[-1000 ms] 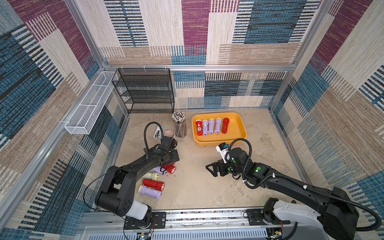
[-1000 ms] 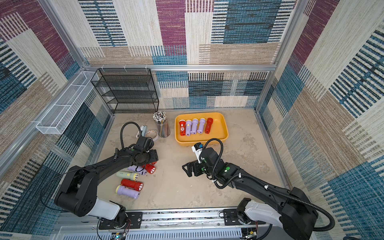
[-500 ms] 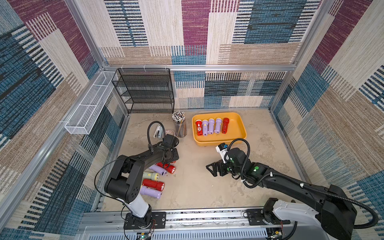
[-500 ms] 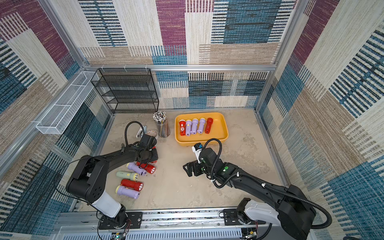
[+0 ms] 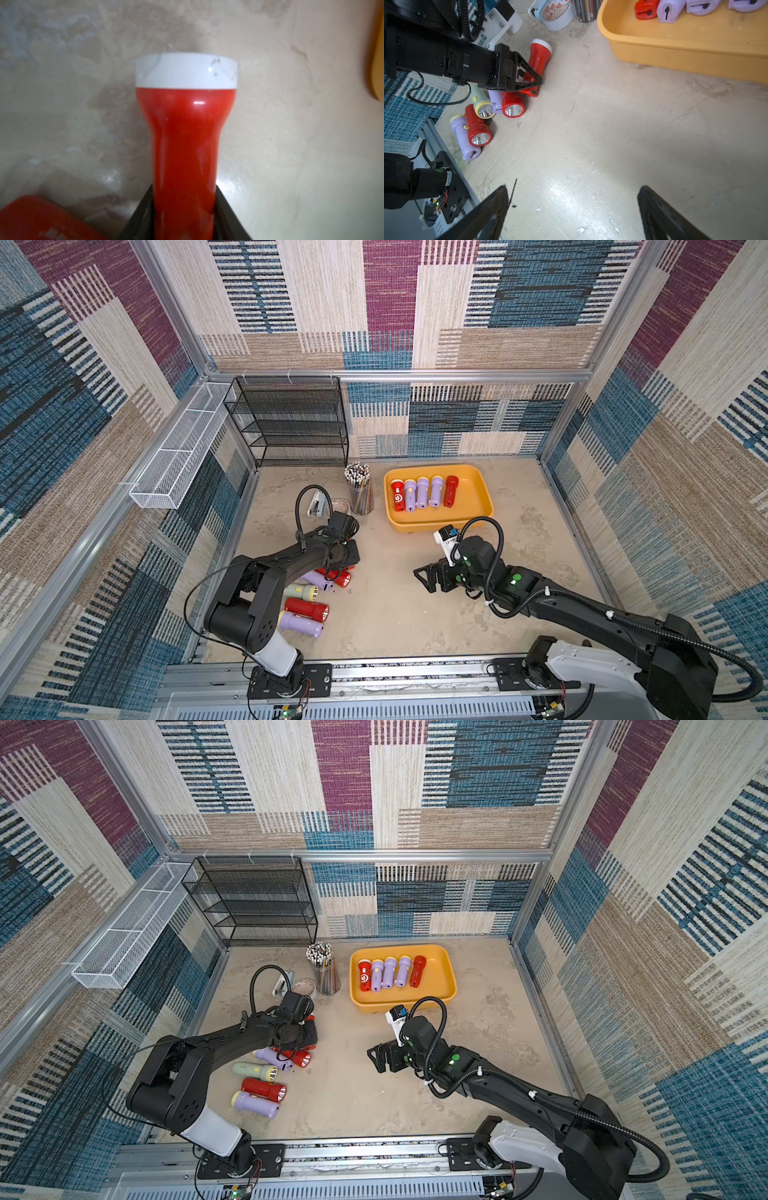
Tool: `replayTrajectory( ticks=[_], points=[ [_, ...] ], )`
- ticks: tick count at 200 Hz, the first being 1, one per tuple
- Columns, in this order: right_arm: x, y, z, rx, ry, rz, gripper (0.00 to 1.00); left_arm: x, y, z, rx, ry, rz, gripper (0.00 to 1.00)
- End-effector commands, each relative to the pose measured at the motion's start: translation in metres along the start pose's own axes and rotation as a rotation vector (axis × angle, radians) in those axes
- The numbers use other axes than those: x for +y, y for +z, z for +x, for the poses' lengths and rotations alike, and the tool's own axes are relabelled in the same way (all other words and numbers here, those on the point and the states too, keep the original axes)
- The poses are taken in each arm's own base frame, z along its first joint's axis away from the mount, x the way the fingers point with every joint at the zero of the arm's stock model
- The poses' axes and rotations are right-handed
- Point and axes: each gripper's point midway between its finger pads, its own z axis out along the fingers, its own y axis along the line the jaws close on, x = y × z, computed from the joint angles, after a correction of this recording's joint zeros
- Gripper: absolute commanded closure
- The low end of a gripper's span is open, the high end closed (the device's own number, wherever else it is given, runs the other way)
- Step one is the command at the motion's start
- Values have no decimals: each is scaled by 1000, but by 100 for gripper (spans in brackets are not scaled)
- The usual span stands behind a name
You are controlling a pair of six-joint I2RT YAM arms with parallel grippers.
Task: Put the flashlights into the storage boxes
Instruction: Pick up the flashlight from the center of the board.
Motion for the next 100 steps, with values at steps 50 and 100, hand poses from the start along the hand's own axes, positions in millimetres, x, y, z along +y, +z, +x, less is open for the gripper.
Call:
replayTrajectory(
  ticks=[50, 100],
  points=[
    [-4, -21, -6, -50, 34, 31, 0, -57, -30, 16, -24, 81, 95, 72],
    [-11, -37, -4, -72, 45, 63, 1, -130, -61, 24, -57, 220, 158, 72]
  ],
)
